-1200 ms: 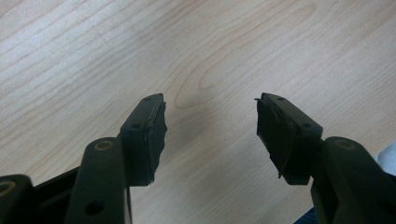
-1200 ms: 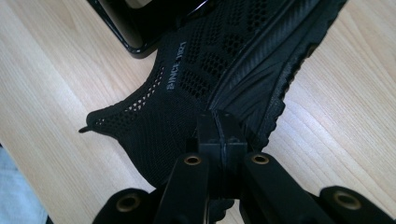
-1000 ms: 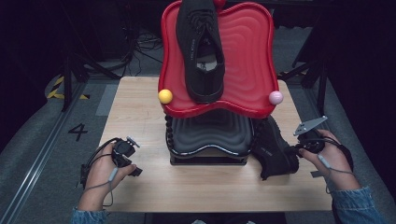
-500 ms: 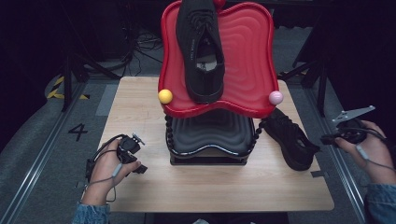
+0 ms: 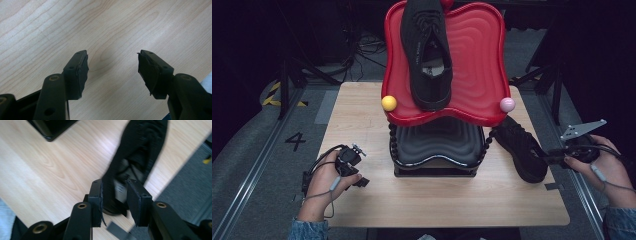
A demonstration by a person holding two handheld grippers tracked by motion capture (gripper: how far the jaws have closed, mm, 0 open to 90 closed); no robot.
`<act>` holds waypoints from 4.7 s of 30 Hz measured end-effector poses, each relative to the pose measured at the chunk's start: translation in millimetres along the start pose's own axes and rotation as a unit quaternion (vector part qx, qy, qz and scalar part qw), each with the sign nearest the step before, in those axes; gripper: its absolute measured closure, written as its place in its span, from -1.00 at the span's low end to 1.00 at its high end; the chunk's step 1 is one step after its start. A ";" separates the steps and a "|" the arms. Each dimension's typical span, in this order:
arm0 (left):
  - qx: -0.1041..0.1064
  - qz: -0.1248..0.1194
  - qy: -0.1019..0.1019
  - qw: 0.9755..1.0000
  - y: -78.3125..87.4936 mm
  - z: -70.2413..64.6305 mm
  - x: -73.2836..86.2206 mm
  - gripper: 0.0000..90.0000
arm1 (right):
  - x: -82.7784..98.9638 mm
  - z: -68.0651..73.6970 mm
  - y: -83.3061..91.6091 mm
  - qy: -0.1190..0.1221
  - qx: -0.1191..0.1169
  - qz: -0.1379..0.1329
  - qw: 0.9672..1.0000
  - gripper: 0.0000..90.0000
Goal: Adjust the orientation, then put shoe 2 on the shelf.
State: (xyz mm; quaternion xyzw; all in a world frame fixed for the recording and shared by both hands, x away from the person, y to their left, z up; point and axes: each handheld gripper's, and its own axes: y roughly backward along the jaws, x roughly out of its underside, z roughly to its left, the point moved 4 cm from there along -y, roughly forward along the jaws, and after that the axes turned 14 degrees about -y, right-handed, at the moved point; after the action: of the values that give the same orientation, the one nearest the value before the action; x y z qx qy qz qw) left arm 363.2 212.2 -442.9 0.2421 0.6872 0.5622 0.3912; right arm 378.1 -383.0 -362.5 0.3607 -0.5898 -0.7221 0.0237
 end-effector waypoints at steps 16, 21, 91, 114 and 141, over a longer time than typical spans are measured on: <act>0.004 -0.002 0.009 1.000 0.6 0.7 10.9 -0.08 | -16.4 35.1 -34.1 0.027 -0.056 0.040 0.997 0.94; 0.005 -0.003 0.009 1.000 0.4 1.5 11.0 -0.08 | -13.1 50.1 -34.6 0.032 -0.072 0.038 0.996 0.92; 0.012 -0.001 0.008 1.000 -3.2 -0.9 16.6 -0.07 | -26.4 50.9 -59.7 0.015 -0.076 0.118 0.990 0.87; 0.010 -0.010 0.015 1.000 4.4 0.7 21.3 -0.07 | -68.0 63.6 19.6 0.030 -0.067 0.094 0.993 0.86; 0.016 -0.001 0.012 1.000 0.9 -0.8 20.6 -0.08 | -113.0 76.6 121.6 0.044 -0.045 0.040 0.997 0.84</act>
State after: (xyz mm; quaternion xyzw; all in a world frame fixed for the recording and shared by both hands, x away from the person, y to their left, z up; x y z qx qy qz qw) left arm 350.6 227.9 -447.5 0.2406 0.7011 0.5534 0.3799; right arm 371.9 -303.9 -197.8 0.3671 -0.5688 -0.7299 0.0950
